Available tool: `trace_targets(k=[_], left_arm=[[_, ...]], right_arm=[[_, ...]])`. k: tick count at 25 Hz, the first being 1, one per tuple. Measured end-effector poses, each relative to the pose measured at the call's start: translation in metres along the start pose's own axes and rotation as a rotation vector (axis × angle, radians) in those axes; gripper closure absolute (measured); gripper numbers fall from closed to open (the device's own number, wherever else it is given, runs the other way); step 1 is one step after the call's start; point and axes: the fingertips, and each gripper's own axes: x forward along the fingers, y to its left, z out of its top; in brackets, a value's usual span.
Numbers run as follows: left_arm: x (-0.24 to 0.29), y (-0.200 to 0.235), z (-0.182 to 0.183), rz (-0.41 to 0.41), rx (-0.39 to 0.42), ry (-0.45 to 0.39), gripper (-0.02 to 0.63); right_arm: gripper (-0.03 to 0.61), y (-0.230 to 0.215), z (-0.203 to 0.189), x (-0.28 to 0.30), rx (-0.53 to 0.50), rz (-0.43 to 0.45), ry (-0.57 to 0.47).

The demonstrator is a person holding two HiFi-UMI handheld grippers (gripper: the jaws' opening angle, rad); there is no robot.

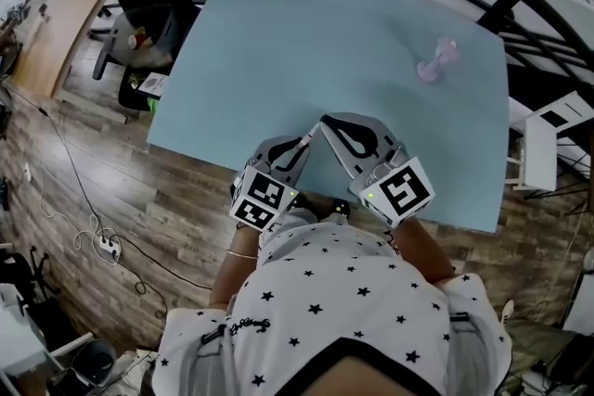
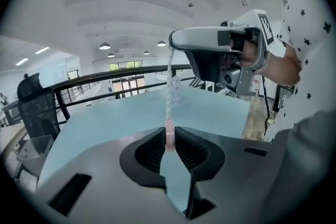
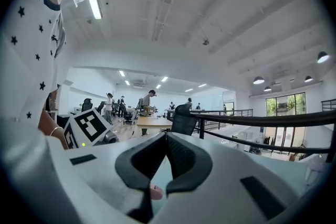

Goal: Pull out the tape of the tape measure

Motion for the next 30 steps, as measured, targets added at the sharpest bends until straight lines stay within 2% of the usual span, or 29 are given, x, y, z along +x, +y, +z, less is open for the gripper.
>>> trace_targets(k=[8, 11, 16, 19, 23, 30], left_arm=[[0.002, -0.002, 0.003, -0.001, 0.019, 0.0, 0.537], [0.004, -0.001, 0.004, -0.007, 0.004, 0.001, 0.537], [0.007, -0.001, -0.021, -0.007, 0.026, 0.086, 0.537], [0.004, -0.003, -0.026, -0.005, -0.021, 0.07, 0.537], [0.006, -0.005, -0.031, -0.006, -0.021, 0.085, 0.537], [0.008, -0.007, -0.026, -0.011, -0.034, 0.063, 0.537]], right_arm=[[0.578, 0.005, 0.007, -0.003, -0.019, -0.011, -0.021], [0.58, 0.007, 0.006, -0.003, 0.003, -0.013, -0.007], [0.58, 0.007, 0.019, -0.002, -0.014, -0.03, -0.042], [0.578, 0.001, 0.021, -0.005, -0.022, -0.04, -0.042], [0.578, -0.005, 0.024, -0.013, -0.023, -0.052, -0.072], [0.578, -0.013, 0.028, -0.02, -0.035, -0.077, -0.077]])
